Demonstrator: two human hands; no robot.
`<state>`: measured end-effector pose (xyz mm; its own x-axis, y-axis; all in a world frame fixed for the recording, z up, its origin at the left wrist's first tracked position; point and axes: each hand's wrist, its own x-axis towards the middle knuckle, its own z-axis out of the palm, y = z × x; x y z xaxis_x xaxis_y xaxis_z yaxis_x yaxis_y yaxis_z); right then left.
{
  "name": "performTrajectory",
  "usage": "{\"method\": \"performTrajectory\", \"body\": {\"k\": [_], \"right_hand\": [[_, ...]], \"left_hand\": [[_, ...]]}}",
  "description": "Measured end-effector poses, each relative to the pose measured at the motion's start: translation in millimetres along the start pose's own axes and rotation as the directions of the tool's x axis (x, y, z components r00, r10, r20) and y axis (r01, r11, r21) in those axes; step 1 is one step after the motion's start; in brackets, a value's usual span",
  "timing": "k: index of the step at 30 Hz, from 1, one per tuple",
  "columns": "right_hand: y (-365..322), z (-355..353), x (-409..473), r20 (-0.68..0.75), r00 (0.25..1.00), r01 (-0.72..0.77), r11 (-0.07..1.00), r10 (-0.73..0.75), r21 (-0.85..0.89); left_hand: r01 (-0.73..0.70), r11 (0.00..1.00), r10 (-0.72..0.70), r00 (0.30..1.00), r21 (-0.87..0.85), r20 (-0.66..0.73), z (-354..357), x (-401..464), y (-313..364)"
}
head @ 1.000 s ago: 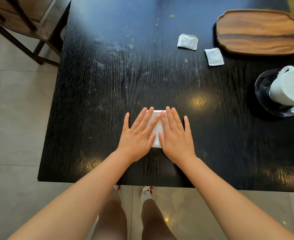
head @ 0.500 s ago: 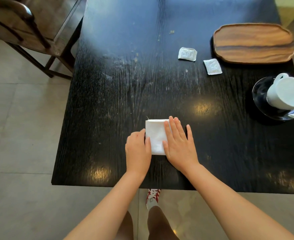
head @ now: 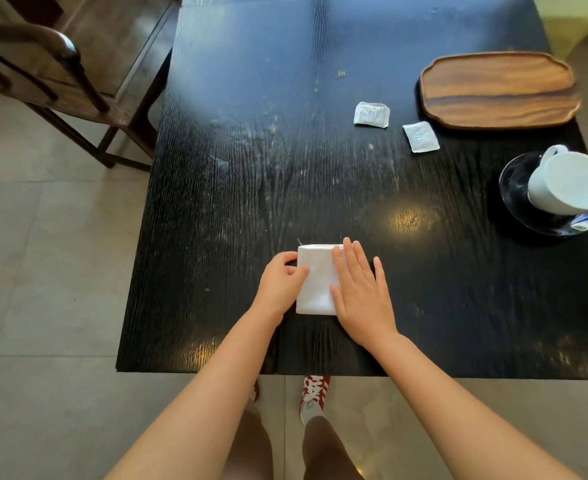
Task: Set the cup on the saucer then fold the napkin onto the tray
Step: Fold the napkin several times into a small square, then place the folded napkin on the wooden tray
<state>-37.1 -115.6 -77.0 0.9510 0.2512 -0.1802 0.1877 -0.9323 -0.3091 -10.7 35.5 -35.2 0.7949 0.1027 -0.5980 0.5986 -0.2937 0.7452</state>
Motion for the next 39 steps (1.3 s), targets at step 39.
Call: {"method": "performTrajectory", "body": {"k": [39], "right_hand": [[-26.7,-188.3,-76.9,0.284,0.824,-0.439,0.236,0.49,0.867]], "left_hand": [[-0.011,0.984,0.067,0.946,-0.177,0.316,-47.3,-122.6,77.9]]}}
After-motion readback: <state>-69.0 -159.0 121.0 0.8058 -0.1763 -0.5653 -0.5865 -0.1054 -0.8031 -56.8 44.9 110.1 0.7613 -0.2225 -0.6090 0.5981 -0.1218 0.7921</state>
